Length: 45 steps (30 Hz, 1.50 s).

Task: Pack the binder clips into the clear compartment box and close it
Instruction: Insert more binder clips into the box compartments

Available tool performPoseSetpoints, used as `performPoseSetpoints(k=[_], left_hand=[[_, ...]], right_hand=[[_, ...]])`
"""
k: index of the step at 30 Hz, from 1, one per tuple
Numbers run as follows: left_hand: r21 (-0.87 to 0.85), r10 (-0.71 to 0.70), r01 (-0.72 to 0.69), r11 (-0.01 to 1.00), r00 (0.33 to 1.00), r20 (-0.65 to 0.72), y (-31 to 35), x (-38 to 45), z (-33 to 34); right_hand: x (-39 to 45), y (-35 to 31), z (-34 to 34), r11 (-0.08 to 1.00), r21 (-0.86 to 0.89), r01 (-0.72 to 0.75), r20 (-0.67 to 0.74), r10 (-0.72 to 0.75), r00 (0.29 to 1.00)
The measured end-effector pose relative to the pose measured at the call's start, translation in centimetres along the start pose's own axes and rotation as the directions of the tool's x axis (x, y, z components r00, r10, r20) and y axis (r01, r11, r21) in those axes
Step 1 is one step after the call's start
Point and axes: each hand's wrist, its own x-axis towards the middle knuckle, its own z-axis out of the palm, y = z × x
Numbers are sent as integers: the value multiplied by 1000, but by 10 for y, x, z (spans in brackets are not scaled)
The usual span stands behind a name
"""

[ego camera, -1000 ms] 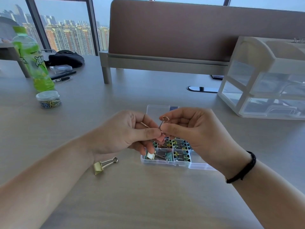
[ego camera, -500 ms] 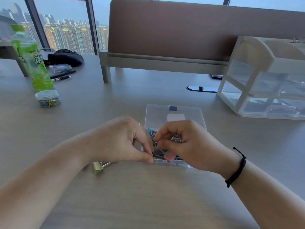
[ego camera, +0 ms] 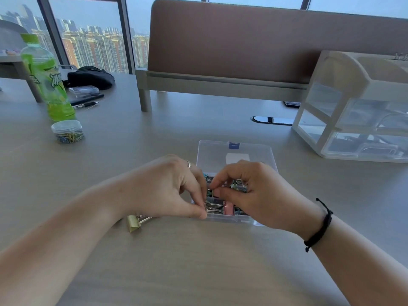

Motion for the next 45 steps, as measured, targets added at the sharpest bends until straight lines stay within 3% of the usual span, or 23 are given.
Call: performPoseSetpoints(k=[2, 7, 16, 21, 24, 45], left_hand=[[15, 4, -4, 1000, 1000, -13, 0, 0, 0], [22, -35, 37, 999, 998, -50, -3, 0, -2], [39, -6, 7, 999, 999, -33, -3, -1, -2], [45, -24, 29, 999, 995, -98, -5, 0, -2], [22, 23, -22, 1000, 998, -52, -3, 0, 0], [0, 28, -28, 1000, 999, -33, -4, 2, 2]], right_hand=[[0, 1, -6, 998, -67, 22, -4, -22, 1000], [-5, 2, -19, 991, -131, 20, 159, 1, 987], [-3, 4, -14, 996, -86, 32, 162, -18, 987], [-2, 3, -8, 994, -82, 66, 169, -52, 984], [-2, 3, -7, 994, -77, 76, 165, -63, 984], [-2, 7, -21, 992, -125, 23, 175, -1, 985]])
